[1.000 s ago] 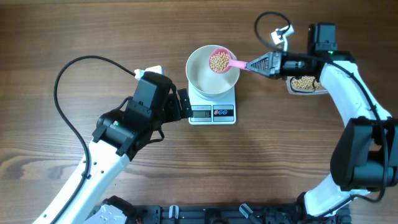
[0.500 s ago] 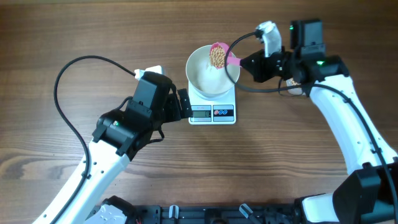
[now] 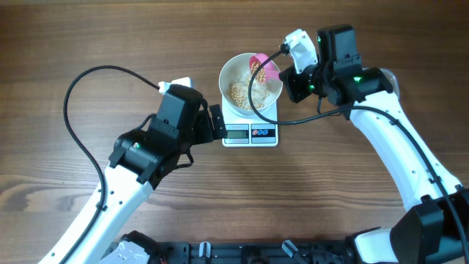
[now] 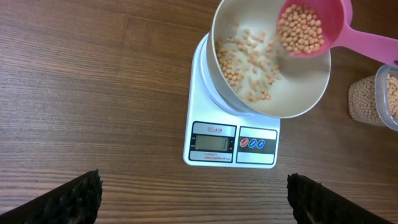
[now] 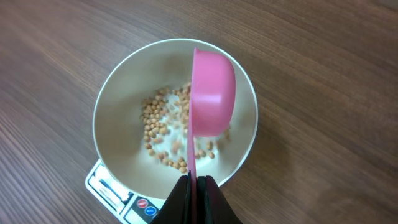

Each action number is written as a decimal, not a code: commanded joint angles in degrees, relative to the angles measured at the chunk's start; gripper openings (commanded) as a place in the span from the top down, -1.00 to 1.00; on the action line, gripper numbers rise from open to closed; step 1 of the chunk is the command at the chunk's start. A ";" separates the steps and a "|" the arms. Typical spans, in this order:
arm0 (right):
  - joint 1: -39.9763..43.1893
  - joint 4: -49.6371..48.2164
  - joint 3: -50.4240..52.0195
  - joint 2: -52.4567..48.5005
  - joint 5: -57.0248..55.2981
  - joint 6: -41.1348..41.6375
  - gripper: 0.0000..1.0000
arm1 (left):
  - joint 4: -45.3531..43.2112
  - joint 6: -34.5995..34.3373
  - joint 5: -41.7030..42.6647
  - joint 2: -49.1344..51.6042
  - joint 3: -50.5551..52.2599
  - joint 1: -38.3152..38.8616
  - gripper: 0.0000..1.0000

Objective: Scoop item into bowl and weigh 150g on scale
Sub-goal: 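Tip the scoop with the right gripper to pour beans into bowl, then move the empty scoop back to the bean tub with the right gripper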

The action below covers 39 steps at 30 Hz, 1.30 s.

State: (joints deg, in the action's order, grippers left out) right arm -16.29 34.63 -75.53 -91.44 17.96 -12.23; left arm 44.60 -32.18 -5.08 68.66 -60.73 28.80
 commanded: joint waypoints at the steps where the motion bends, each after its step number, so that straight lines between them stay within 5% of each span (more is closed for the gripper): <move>1: -2.03 -0.02 -0.26 1.46 -2.27 -5.09 0.91 | -0.11 0.48 -0.57 -0.42 -0.02 -0.26 -1.00; 26: -14.73 0.92 -0.26 2.25 -23.89 -17.07 0.91 | -0.11 0.48 -0.57 -0.42 -0.02 -0.26 -1.00; 30: -14.73 0.72 -0.26 2.84 -21.07 -13.44 0.92 | -0.11 0.48 -0.57 -0.42 -0.02 -0.26 -1.00; 37: -9.49 -2.05 -0.26 6.93 -16.65 10.95 0.91 | -0.11 0.48 -0.57 -0.42 -0.02 -0.26 -1.00; 39: -4.96 -3.19 -0.26 9.49 -7.85 12.39 0.91 | -0.11 0.46 -0.57 -0.42 -0.02 -0.26 -1.00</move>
State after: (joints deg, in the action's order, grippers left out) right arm -26.92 32.91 -75.50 -87.00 0.64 -9.54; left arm 44.60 -32.18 -5.08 68.66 -60.73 28.80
